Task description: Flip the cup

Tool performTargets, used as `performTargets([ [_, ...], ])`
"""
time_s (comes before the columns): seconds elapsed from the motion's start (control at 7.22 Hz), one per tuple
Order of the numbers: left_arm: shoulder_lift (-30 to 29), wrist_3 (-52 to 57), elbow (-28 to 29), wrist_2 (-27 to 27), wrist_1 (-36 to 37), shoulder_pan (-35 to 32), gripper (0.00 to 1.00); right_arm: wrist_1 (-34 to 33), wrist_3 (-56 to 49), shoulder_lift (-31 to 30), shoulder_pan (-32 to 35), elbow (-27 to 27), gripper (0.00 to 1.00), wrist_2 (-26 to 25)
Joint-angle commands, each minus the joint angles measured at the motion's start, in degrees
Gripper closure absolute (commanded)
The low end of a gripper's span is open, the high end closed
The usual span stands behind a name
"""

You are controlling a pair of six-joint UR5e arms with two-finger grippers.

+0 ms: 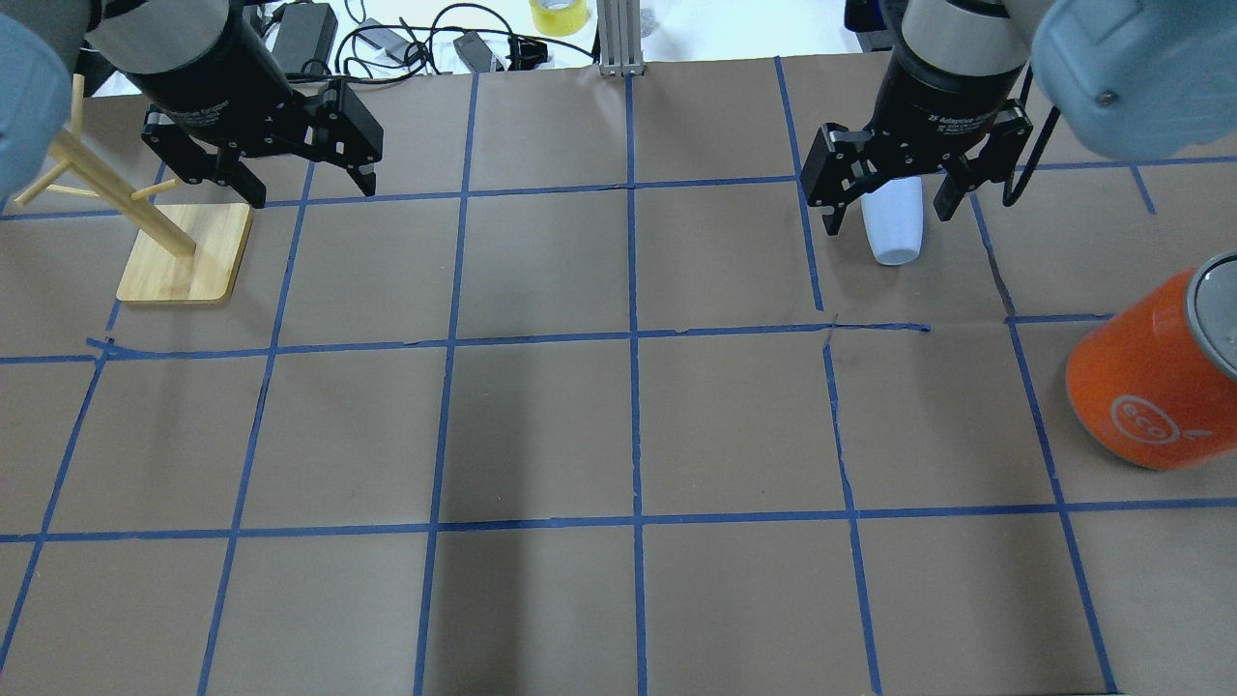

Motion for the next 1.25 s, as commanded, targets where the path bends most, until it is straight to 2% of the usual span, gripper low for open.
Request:
performTargets([
  [0.0, 0.0, 0.09, 0.0, 0.0, -0.01, 0.0, 0.0, -0.09, -0.09, 0.04, 0.0, 0.19, 0.0, -0.01],
  [1.11, 0.0, 0.0, -0.35, 0.0, 0.08, 0.0, 0.0, -0.53, -0.88, 0.83, -0.87, 0.9, 0.0, -0.27],
])
